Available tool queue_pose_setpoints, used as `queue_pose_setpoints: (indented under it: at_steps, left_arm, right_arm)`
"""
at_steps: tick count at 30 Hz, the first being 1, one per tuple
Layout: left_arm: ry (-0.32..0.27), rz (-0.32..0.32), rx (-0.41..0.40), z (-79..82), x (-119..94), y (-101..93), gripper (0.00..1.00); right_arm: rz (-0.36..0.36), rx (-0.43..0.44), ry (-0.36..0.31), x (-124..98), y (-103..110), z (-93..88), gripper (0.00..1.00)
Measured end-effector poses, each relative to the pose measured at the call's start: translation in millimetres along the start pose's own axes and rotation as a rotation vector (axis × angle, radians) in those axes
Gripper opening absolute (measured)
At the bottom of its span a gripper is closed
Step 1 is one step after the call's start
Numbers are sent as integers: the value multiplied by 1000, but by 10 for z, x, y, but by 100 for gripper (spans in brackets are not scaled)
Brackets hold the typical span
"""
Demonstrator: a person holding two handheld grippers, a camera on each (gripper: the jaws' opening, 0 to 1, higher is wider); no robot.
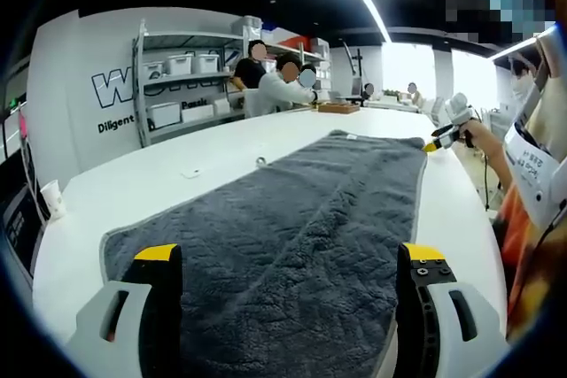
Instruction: Open the folded towel by lifting each exposed corner and separating the folded layers until the towel lies flat within the target outline without major curled edges
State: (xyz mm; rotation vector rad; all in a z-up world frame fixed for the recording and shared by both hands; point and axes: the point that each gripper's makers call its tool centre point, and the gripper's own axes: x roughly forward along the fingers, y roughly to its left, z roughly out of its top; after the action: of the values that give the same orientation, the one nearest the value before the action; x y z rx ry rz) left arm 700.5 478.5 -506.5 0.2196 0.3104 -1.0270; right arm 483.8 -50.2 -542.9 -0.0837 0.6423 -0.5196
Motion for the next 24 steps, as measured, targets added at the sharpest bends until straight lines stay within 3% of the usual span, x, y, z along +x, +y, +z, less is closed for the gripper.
queue_pose_setpoints:
  at_steps: [4,8,13,18,21,24]
  left_arm:
    - [-20,3,-21,44,-34,6,100]
    - [-30,16,-25,68,-74,29,100]
    - [-27,32,-15,72,-134,35,100]
    - [-48,36,-44,76,-216,26,100]
    - [-11,61,-1,-1,-253,23,100]
    - [-7,60,-15,-27,-271,-2,100]
  right_arm:
    - [9,26,-28,12,-16,103,98]
    - [26,7,-32,59,71,157,99]
    - [118,-12,-70,92,319,326,99]
    - [286,-110,-144,25,838,669,99]
    - [393,-174,-187,-87,1202,851,97]
    - [520,-231,-226,-218,1595,981,95]
